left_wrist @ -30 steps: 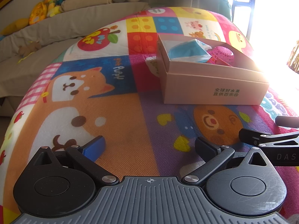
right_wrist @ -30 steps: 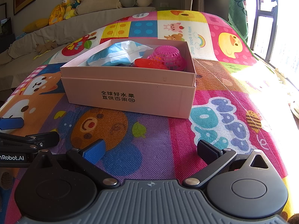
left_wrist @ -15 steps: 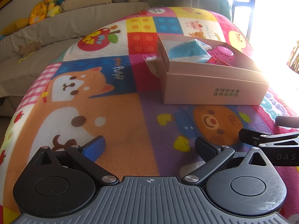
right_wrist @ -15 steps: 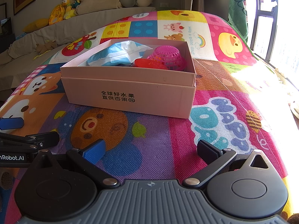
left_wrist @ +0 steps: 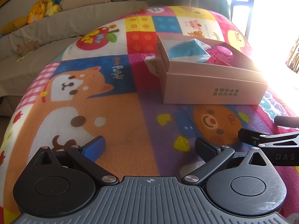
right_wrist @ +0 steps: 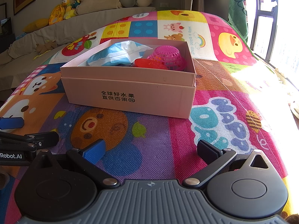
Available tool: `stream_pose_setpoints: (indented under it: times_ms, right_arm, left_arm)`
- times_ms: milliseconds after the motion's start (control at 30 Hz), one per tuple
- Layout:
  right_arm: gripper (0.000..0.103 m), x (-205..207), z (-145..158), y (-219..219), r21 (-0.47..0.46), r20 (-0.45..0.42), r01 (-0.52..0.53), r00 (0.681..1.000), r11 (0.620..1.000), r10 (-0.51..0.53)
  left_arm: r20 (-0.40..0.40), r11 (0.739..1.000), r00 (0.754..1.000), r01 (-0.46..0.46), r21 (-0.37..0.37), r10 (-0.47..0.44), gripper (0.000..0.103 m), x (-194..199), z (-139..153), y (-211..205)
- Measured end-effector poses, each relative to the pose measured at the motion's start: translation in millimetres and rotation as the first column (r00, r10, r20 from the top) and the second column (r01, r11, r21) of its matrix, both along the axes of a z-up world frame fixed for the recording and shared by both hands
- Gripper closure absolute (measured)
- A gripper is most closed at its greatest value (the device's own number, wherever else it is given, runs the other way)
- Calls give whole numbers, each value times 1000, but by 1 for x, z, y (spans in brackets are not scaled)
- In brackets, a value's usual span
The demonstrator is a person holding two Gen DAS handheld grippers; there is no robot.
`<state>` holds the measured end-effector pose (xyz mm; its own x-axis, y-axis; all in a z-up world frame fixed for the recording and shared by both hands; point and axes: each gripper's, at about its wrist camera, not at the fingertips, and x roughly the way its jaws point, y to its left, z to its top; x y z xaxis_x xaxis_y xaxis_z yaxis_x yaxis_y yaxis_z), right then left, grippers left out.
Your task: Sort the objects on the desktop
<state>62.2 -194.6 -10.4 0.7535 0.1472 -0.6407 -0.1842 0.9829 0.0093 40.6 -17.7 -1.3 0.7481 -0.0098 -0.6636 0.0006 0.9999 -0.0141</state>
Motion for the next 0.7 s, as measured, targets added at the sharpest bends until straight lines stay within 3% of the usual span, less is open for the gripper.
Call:
stream_pose_setpoints:
  times_ms: [700]
  right_arm:
    - [0,0,0,0,0,0,0,1000,1000,0]
  left_arm:
    - [14,1000,1000,0,-18,0,0,-2,0,3]
